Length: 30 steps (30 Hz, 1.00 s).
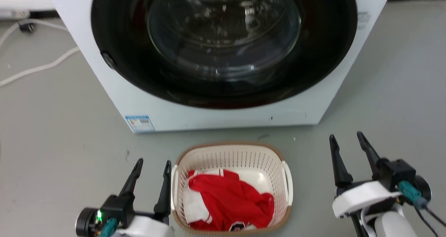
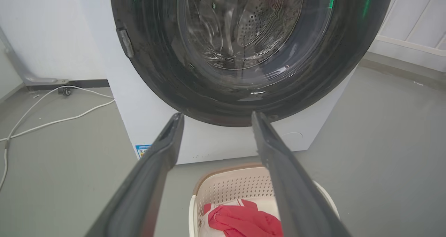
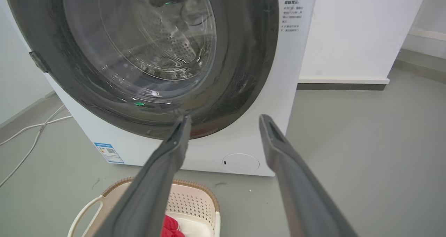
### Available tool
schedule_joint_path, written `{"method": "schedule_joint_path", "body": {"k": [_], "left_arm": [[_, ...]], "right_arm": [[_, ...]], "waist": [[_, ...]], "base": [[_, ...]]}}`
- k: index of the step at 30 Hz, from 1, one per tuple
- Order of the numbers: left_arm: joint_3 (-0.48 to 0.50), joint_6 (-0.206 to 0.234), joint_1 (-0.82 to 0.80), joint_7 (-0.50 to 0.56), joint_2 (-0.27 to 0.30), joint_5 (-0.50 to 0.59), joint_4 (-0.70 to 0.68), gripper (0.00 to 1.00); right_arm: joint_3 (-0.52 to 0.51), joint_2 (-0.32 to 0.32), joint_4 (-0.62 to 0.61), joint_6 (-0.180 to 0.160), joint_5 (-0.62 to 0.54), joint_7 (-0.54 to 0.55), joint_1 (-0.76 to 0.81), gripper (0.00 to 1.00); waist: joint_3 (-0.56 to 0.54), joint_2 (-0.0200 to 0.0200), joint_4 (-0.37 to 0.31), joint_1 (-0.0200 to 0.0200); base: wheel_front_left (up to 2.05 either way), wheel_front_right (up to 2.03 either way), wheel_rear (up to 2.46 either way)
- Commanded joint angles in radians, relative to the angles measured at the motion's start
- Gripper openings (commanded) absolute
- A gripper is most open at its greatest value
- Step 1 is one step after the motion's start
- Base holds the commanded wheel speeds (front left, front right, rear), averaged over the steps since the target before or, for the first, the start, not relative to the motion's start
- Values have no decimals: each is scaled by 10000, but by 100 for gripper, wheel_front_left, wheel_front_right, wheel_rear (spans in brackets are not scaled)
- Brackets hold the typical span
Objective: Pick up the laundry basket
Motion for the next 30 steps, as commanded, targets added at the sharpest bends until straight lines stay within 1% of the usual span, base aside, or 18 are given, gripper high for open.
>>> {"method": "schedule_joint_path", "body": {"k": [1,4,10,14,17,19,23,27,30], "left_arm": [[53,-25,-232,-26,-11,49,70,100],[282,-167,-999,-24,43,-33,645,100],[592,-331,-2626,-26,427,-103,2075,100],[598,-398,-3729,-26,665,-210,3360,100],[538,-404,-4555,-26,818,-454,4562,100],[279,-414,-5118,-24,1037,-434,5475,100],[-590,-421,-6284,-24,1404,-581,7004,100],[-1387,-424,-7290,169,1562,-970,8345,100],[-1964,-422,-7903,362,1682,-1377,9046,100]], "right_arm": [[25,-16,61,-6,70,-24,-258,100],[71,-14,481,-6,29,-23,-814,100],[344,-10,1863,-7,-79,135,-2193,100],[439,-16,2868,-7,189,446,-3165,100],[786,-7,3636,-5,278,636,-3824,100],[952,-23,4186,-7,351,852,-4242,100],[1090,-16,5239,-7,712,1359,-5096,100],[1229,-10,6152,-7,750,1684,-5832,100],[1394,-11,6794,-7,1065,2006,-6219,100]], "waist": [[973,-1,-98,-1],[1871,-1,-68,-1],[3518,-1,-76,-1],[4339,-1,-90,-1],[4816,-1,-104,-1],[5104,-1,-139,-1],[5676,-1,-127,-1],[6134,-1,-59,-1],[6411,-1,15,-1]], "base": [[0,0,0],[0,0,0],[0,0,0],[0,0,0],[0,0,0],[0,0,0],[0,0,0],[0,0,0],[0,0,0]]}}
